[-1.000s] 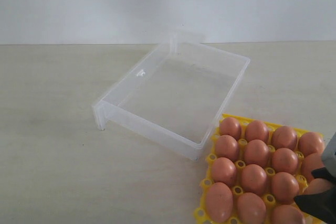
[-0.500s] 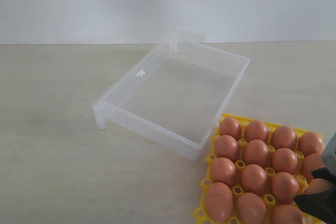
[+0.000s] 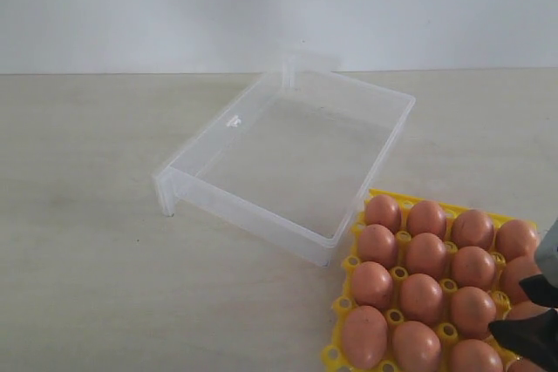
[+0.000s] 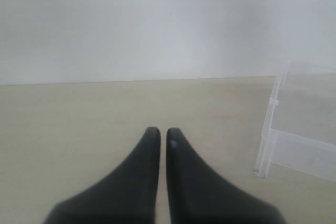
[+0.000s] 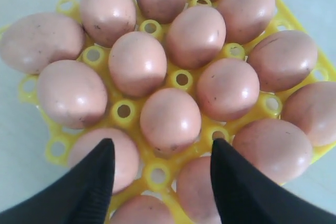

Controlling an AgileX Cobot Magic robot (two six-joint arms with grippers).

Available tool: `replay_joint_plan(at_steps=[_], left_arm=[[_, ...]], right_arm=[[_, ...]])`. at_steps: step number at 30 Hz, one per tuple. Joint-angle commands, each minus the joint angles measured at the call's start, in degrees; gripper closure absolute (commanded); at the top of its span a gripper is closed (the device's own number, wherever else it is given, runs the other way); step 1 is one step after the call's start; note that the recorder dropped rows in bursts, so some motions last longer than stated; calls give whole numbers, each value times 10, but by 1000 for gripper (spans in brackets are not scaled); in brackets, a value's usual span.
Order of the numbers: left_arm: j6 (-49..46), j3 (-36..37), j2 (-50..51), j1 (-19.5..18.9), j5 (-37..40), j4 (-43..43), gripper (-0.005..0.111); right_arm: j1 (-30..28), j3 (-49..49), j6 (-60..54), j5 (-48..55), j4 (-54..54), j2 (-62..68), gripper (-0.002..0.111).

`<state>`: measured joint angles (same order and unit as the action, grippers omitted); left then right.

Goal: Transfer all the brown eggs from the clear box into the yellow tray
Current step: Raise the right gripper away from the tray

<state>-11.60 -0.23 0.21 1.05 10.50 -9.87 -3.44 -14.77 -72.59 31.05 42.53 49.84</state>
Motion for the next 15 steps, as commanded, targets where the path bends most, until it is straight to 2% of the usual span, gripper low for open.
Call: replay_joint_plan(at_steps=[1, 3, 5, 6, 8, 9, 15], left_arm=[[0, 2, -2, 2, -1, 1, 103], [0, 2, -2, 2, -1, 1, 103], [0, 2, -2, 2, -1, 1, 103], [0, 2, -2, 2, -1, 1, 103], [0, 2, -2, 2, -1, 1, 103], [0, 2, -2, 2, -1, 1, 103], [0, 2, -2, 2, -1, 1, 103]], right_arm=[[1, 2, 14, -30, 8, 1, 60], [1, -10, 29, -65, 27, -1, 60], [0, -37, 86, -99, 54, -9, 66], [0, -58, 130, -121, 67, -16, 76], [0, -106, 228, -180, 69, -31, 103], [0, -125, 253, -208, 69, -37, 108], [0, -244, 276, -385, 69, -41, 108]])
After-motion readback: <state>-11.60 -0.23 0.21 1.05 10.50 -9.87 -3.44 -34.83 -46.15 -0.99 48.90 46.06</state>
